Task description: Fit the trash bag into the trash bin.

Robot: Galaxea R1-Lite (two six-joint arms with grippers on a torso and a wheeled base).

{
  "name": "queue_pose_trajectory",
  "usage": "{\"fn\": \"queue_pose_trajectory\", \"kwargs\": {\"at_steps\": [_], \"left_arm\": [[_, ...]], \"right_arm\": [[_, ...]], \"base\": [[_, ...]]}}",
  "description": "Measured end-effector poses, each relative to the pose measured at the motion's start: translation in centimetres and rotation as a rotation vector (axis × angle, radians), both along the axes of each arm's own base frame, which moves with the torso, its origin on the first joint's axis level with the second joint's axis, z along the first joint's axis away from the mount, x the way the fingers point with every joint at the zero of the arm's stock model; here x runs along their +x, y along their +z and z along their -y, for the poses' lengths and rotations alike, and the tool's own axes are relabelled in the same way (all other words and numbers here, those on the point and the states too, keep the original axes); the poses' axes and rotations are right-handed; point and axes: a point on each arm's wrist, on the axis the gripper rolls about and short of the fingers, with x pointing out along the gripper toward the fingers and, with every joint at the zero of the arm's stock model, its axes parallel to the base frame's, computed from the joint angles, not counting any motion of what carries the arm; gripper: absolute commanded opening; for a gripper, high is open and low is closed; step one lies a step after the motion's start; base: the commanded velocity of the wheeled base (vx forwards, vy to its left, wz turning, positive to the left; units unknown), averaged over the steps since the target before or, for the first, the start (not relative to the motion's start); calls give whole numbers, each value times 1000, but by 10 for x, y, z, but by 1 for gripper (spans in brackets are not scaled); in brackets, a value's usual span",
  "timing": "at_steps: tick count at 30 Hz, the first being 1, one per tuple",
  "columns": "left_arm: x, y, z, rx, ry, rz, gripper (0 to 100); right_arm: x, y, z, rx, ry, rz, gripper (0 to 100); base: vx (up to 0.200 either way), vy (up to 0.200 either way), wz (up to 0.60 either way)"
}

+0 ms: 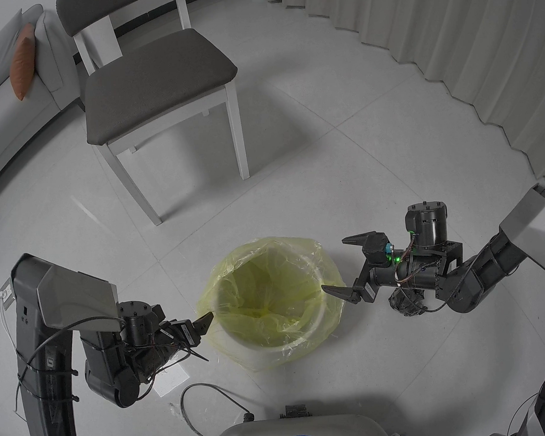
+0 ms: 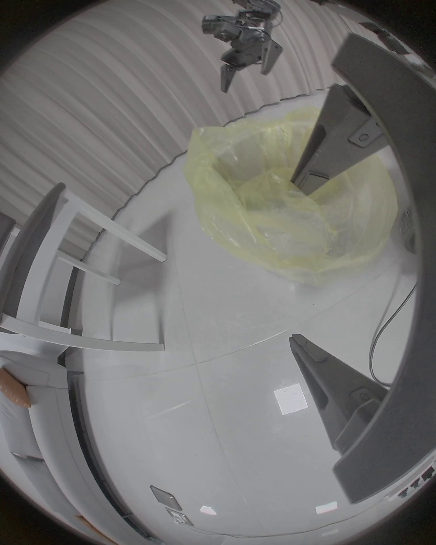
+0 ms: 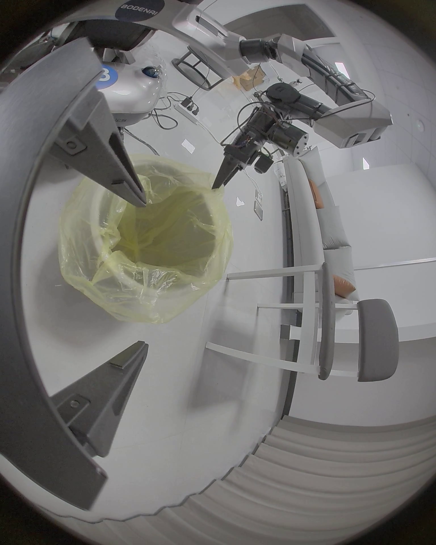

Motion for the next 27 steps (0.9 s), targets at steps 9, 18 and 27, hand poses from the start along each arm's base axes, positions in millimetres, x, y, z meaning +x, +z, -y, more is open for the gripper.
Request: {"fn": "queue_pose_trajectory", "kwargs": {"at_steps": [9,18,27], "left_arm": [[7,-3,1,-41,22,2,100],[-6,28,-21,-227,5,-21,100],[-6,32,-39,-323,71,-49,100]], "right_arm": [[-2,-6,-2,4,24,-9,100],[-4,-11,-7,0,40,-21,100],[-7,-17,-21,-5,76,-30,100]], "base": [[0,0,0],[0,0,0],[0,0,0]]}}
